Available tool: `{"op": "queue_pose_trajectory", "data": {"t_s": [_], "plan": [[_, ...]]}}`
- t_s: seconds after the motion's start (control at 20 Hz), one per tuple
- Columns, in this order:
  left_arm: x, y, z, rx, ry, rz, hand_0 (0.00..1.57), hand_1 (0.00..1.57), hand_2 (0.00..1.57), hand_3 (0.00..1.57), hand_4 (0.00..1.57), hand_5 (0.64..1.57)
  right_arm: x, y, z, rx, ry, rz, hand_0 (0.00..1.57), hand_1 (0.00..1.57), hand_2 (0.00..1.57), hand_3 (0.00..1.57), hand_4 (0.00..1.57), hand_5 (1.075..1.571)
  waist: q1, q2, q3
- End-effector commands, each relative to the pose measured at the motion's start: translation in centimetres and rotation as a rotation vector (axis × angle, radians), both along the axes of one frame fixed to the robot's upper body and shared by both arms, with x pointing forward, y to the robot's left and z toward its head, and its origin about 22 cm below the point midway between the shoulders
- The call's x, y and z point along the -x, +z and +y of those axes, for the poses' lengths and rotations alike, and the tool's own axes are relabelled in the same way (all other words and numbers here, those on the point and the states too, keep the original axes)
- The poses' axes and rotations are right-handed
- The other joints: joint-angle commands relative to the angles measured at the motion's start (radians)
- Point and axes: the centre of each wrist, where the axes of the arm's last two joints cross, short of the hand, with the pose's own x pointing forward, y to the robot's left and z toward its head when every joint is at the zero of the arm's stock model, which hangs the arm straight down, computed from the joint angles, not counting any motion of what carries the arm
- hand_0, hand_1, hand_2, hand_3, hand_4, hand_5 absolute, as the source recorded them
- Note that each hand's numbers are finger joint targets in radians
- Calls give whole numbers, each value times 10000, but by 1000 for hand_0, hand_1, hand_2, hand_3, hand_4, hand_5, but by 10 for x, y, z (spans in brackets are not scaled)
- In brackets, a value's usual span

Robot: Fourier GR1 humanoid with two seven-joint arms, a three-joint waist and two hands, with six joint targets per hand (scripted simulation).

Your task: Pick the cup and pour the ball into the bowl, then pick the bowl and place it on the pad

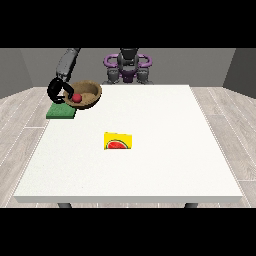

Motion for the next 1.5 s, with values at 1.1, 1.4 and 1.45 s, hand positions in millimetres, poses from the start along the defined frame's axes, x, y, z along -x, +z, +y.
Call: {"op": "queue_pose_trajectory", "data": {"t_s": [1.1, 1.4, 1.45], "plan": [[34, -27, 56, -128, 1110, -1095, 0, 0, 0, 0, 1206, 1555, 6, 45, -59, -570, -8, -553, 1571, 1571, 1571, 450, 1052, 1569, -778, 1248, 57], [24, -41, 42, -96, 1008, -262, 0, 0, 0, 0, 1200, 1556, -1, 44, -51, -1036, -100, -55, 1571, 1571, 1571, 589, 1004, 1571, -865, 573, 56], [31, -37, 50, -304, 1041, -321, 0, 0, 0, 0, 1199, 1558, 4, 37, -54, -1370, -596, 119, 1571, 1571, 1571, 600, 992, 1571, -801, 379, 54]]}}
